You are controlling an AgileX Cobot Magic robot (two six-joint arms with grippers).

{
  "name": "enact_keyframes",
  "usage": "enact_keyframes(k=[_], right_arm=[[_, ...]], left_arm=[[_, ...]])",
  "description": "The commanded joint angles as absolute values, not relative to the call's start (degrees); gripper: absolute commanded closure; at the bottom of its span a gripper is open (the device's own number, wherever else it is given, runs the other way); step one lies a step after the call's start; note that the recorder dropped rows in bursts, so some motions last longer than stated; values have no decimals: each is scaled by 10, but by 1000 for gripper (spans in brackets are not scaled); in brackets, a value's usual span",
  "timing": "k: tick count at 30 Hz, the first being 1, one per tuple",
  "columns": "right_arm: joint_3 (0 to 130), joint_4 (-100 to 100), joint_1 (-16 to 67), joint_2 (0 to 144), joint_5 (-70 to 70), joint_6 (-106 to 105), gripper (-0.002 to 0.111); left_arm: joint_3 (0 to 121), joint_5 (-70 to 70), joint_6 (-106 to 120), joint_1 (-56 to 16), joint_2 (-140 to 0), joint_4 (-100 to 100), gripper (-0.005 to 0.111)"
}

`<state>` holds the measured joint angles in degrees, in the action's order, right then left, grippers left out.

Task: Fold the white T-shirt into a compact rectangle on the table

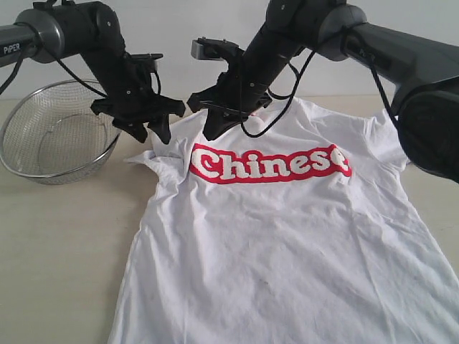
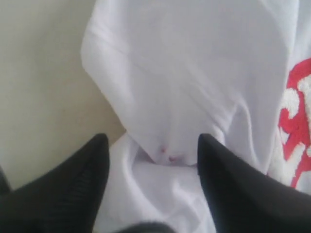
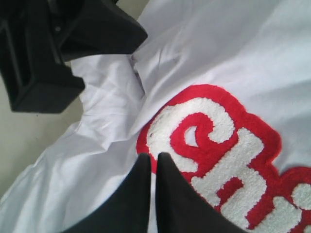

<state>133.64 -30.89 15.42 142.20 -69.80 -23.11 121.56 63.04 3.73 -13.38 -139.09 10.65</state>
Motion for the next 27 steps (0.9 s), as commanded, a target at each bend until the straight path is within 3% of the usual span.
enact_keyframes(k=[1, 4, 14, 20, 27], right_arm=[[1337, -308, 154, 1416, -700, -236, 108], [1337, -308, 154, 1425, -700, -238, 108], [1337, -308, 151, 1438, -700, -247, 108], [1337, -308, 149, 1438, -700, -250, 108], [1337, -308, 149, 1438, -700, -249, 108]], left_arm=[[1219, 643, 20, -136, -1391, 127, 49], [1219, 700, 19, -138, -1392, 124, 51], [1193, 700, 24, -139, -1320, 239, 55], [983, 700, 97, -139, -1232, 351, 55], [762, 531, 172, -139, -1095, 512, 55]])
